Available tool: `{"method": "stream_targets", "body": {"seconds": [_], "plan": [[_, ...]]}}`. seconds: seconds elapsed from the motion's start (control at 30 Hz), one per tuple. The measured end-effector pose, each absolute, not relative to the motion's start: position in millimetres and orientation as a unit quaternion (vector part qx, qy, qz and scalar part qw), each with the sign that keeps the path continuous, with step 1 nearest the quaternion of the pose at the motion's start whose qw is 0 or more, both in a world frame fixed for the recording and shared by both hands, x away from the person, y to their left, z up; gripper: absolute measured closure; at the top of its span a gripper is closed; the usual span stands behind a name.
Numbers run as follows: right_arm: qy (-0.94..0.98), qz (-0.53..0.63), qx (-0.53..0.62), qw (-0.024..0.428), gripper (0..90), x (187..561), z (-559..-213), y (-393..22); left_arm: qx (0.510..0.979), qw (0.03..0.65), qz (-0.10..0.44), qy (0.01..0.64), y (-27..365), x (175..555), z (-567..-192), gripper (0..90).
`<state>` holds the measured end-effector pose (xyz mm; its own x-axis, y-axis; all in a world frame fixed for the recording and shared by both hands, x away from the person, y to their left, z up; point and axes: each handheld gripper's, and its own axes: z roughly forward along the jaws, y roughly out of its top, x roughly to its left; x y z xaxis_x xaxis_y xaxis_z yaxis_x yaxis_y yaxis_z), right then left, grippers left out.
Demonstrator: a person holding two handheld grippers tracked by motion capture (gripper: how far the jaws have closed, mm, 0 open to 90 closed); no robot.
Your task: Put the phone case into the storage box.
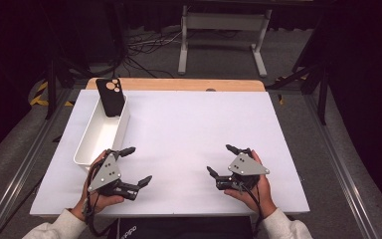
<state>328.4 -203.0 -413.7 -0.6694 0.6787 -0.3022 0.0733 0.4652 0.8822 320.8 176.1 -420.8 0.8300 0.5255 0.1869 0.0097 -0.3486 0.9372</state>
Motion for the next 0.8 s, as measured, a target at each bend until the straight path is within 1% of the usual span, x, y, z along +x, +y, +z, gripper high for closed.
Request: {"method": "stream_targets", "body": {"seconds": [0.27, 0.8], "plan": [[0.792, 0.459, 0.231, 0.328, 12.0, 327, -417, -202, 0.797, 0.531, 0.229, 0.175, 172, 319, -434, 4.7], [0.794, 0.459, 0.226, 0.328, 11.4, 325, -418, -201, 0.798, 0.531, 0.223, 0.178, 172, 321, -437, 4.5]]}}
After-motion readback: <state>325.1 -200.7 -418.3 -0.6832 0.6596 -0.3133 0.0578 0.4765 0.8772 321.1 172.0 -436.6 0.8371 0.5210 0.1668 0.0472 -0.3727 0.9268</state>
